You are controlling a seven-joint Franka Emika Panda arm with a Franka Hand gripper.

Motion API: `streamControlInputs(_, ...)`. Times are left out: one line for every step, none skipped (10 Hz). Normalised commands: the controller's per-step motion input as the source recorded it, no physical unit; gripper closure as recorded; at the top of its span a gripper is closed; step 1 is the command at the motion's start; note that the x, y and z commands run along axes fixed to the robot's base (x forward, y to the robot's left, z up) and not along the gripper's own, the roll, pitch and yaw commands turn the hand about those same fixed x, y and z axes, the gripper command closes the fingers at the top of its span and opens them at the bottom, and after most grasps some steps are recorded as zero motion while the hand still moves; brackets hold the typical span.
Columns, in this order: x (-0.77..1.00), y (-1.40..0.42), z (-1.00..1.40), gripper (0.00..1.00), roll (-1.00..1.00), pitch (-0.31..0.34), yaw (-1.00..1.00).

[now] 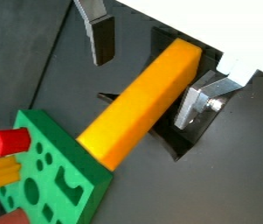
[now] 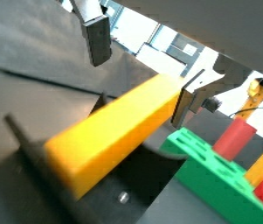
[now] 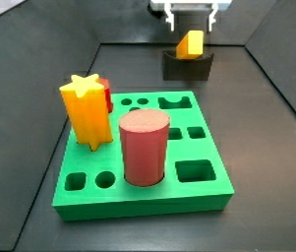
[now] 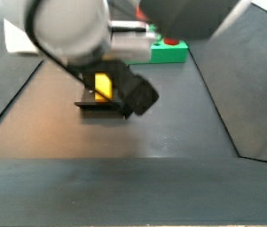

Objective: Pick up the rectangle object. Move up. Place the rectangle object on the fixture. Regrasp the rectangle object. Move to above the board. Insert the rectangle object.
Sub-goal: Regrasp the rectangle object.

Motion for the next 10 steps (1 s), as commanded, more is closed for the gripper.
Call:
streamControlInputs(-0.03,0.0,0.29,0.0,0.05,0.066,0.02)
streamControlInputs(-0.01,-1.0,0.92,0.0,1.0,0.063,0.03)
streamControlInputs(-0.01,-1.0,0.86,0.0,1.0,0.061,0.03)
streamControlInputs(-0.03,-1.0,0.83,0.0,1.0,0.05,0.03)
streamControlInputs(-0.06,-1.0,0.78,0.0,1.0,0.042,0.03)
streamControlInputs(-0.06,-1.0,0.72,0.0,1.0,0.038,0.02)
streamControlInputs(-0.06,-1.0,0.64,0.0,1.0,0.037,0.02)
streamControlInputs(-0.05,-0.99,0.48,0.0,1.0,0.035,0.02)
streamControlInputs(-0.04,-0.79,0.28,0.0,1.0,0.033,0.02)
streamControlInputs(-0.03,-0.65,0.2,0.0,1.0,0.031,0.02)
